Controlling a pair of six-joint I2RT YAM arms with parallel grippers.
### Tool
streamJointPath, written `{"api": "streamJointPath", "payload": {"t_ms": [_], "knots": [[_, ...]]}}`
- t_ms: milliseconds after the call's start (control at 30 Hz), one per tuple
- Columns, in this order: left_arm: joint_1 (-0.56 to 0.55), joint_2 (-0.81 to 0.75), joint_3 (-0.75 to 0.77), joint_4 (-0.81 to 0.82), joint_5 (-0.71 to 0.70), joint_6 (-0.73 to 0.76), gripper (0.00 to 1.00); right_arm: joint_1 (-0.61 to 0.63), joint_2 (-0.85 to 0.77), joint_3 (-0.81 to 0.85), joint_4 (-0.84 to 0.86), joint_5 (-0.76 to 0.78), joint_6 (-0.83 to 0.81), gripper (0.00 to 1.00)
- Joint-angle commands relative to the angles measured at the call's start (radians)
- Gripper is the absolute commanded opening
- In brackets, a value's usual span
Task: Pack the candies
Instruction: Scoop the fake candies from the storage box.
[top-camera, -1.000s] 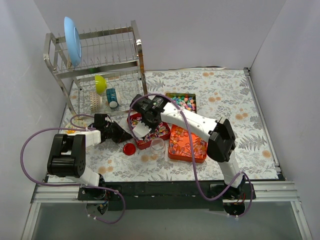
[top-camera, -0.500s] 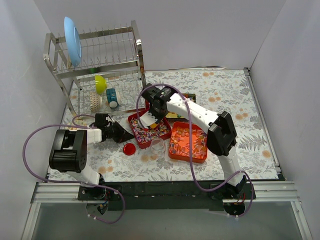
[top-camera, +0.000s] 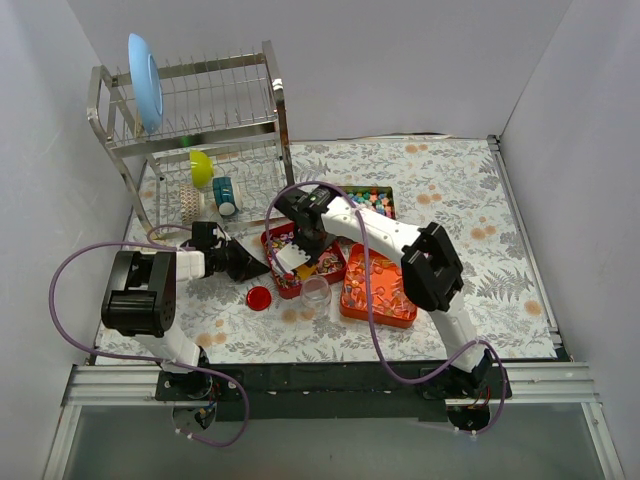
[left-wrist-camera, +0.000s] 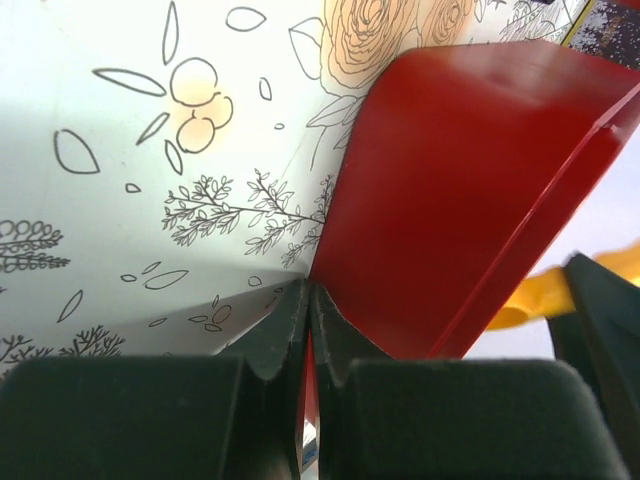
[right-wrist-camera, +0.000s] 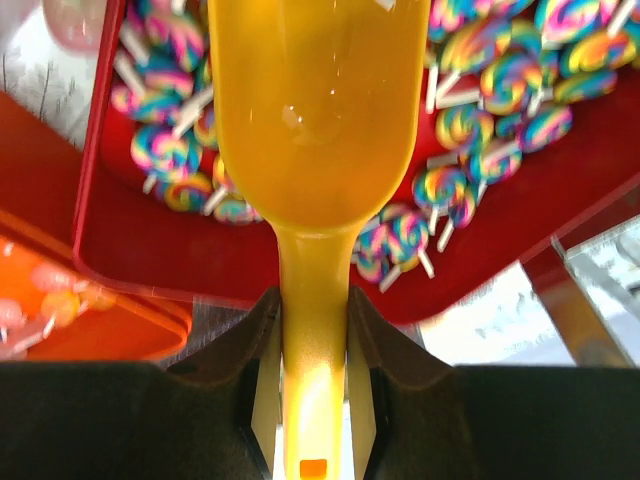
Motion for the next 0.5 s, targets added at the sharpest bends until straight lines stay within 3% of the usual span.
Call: {"api": "streamJointPath", "payload": {"t_ms": [0,233,467], "knots": [[-0.004,0.016,0.048,0.006,-0.009,0.011,0.00,0.003,0.067,0.048,-0.013,-0.133,0.044,0.01],[0.002,0.028,0.090,-0.038,-0.009,0.034,0.00,-0.055,0.115,0.097,-0.015,-0.329,0.178,0.01],[0.017,0.027,0.115,-0.074,-0.006,0.064,0.00,-0.127,0.040,0.025,0.036,-0.525,0.184,0.01]]}}
